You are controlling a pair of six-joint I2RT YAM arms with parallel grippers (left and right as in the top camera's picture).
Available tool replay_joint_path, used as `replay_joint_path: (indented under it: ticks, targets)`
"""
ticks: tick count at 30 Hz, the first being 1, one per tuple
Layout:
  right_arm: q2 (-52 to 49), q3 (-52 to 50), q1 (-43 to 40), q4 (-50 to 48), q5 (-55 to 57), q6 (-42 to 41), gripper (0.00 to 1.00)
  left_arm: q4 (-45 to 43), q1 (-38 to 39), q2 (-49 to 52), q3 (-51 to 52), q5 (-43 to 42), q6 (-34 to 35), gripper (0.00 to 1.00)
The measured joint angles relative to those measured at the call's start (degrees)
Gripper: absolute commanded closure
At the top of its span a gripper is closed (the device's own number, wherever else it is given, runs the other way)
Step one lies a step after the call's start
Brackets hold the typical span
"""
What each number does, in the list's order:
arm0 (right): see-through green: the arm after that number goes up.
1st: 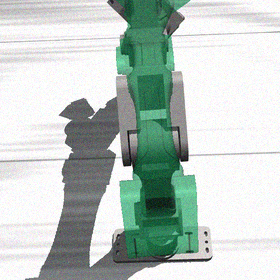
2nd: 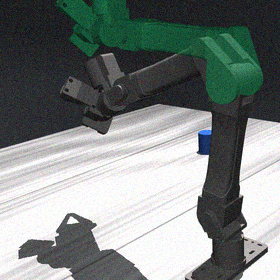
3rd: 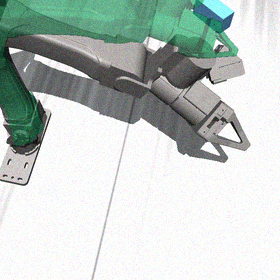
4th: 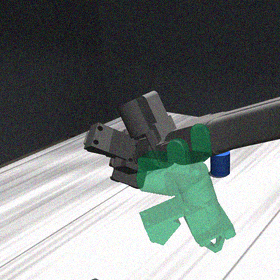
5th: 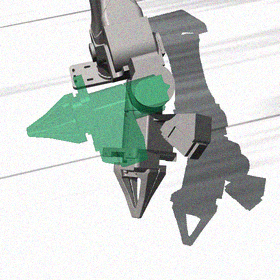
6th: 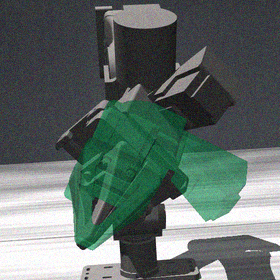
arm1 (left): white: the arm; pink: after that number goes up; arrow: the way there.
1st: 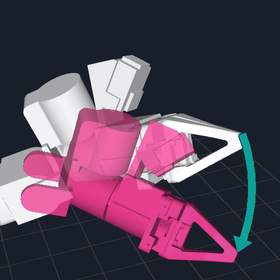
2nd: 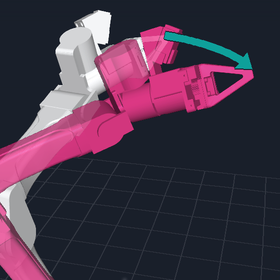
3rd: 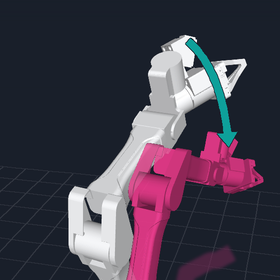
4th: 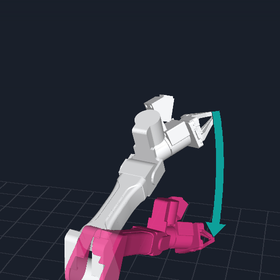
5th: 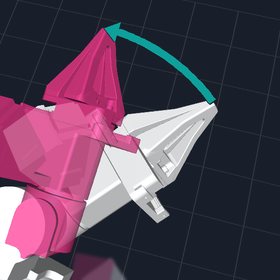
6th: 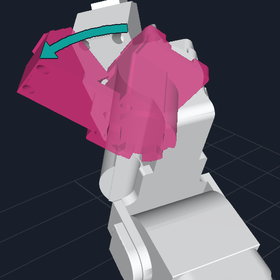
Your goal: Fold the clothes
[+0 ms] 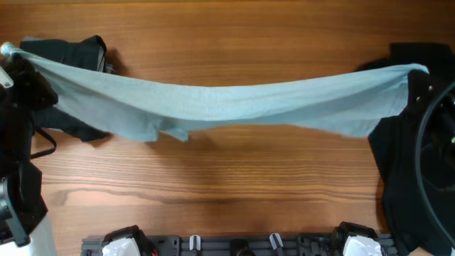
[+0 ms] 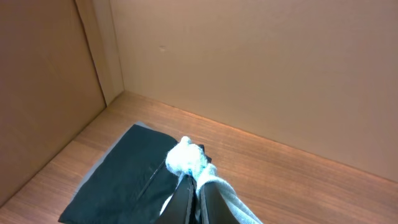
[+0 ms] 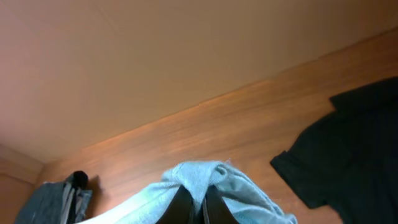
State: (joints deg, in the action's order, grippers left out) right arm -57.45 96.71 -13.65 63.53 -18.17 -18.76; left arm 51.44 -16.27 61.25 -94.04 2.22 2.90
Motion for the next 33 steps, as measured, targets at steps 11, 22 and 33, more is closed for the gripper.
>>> replay_joint_path:
  ticks: [11, 22, 33]
  targets:
    - [1.42, 7.76, 0.00, 17.88, 7.41, -5.90, 0.95, 3.61, 0.00, -6.34, -1.99, 3.52, 0.48, 0.96]
    - [-43.71, 7.69, 0.00, 3.21, 4.59, -2.05, 0.91, -15.28, 8.70, 40.24, -1.92, -9.84, 1.11, 0.86]
    - [-66.79, 7.52, -2.84, -10.43, -2.82, 2.45, 0.10, -30.36, 11.63, 60.04, -1.90, -9.81, 5.60, 0.21]
